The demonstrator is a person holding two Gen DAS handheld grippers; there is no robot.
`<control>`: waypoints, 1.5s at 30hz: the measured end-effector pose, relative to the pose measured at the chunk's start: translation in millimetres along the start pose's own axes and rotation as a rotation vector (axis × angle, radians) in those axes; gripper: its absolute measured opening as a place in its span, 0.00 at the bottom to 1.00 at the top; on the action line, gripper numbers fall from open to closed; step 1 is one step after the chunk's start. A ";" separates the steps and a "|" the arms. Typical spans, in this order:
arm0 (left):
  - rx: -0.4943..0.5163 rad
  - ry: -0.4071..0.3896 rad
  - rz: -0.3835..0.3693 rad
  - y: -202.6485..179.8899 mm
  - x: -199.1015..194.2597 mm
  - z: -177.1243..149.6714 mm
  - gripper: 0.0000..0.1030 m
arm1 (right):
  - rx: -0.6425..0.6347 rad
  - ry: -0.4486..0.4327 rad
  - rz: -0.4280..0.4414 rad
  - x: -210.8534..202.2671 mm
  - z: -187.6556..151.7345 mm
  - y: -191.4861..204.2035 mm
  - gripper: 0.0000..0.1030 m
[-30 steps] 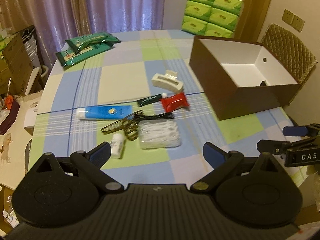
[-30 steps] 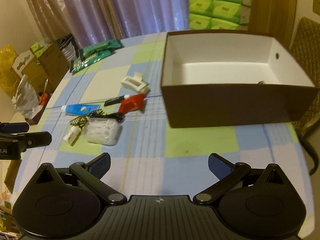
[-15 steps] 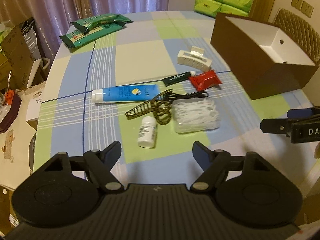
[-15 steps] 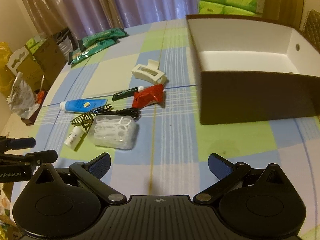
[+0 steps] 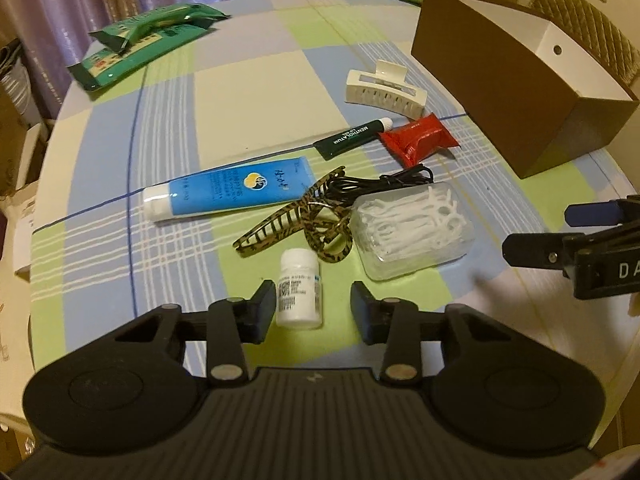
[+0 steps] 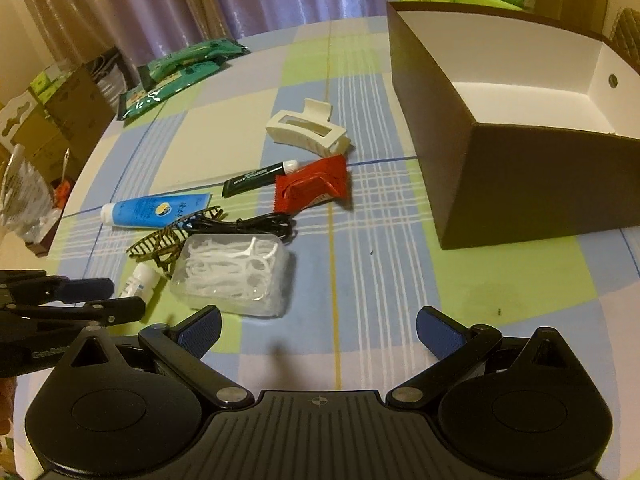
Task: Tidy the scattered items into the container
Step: 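Grasp the white pill bottle with the left tool, then grasp the clear floss pick box with the right tool while the left tool holds the bottle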
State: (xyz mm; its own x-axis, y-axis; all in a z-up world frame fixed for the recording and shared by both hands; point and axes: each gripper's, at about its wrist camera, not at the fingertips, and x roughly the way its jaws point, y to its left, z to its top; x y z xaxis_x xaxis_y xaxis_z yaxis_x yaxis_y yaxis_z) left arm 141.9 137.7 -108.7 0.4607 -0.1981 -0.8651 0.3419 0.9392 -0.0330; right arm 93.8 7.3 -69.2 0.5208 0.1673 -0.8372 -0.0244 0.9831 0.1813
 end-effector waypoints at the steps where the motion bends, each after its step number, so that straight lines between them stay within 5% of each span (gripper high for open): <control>1: 0.005 0.004 -0.005 1.0 3.0 1.7 0.31 | 0.003 0.001 -0.002 1.1 1.0 0.6 0.98; 7: 0.021 0.024 -0.031 8.8 16.2 6.5 0.21 | 0.012 0.002 -0.003 8.9 7.4 8.5 0.98; 28: -0.082 0.029 -0.023 52.4 3.6 -6.5 0.21 | -0.114 0.019 -0.028 64.3 13.2 69.4 0.98; 29: -0.083 0.028 -0.024 52.3 3.8 -6.3 0.21 | -0.125 0.015 -0.042 65.4 12.0 69.8 0.97; 31: -0.085 0.029 -0.027 51.6 4.4 -5.8 0.21 | -0.148 0.011 -0.049 65.3 9.8 68.4 0.81; 45: -0.090 0.048 -0.042 39.6 13.1 -5.5 0.22 | -0.176 0.001 -0.055 59.3 5.1 39.8 0.90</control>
State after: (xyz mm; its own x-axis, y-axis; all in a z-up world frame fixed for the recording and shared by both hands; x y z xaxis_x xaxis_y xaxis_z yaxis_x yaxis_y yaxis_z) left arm 156.9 173.8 -124.1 0.4073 -0.2263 -0.8848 0.2840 0.9522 -0.1128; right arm 128.1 56.0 -109.0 0.5243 0.1132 -0.8440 -0.1454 0.9885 0.0423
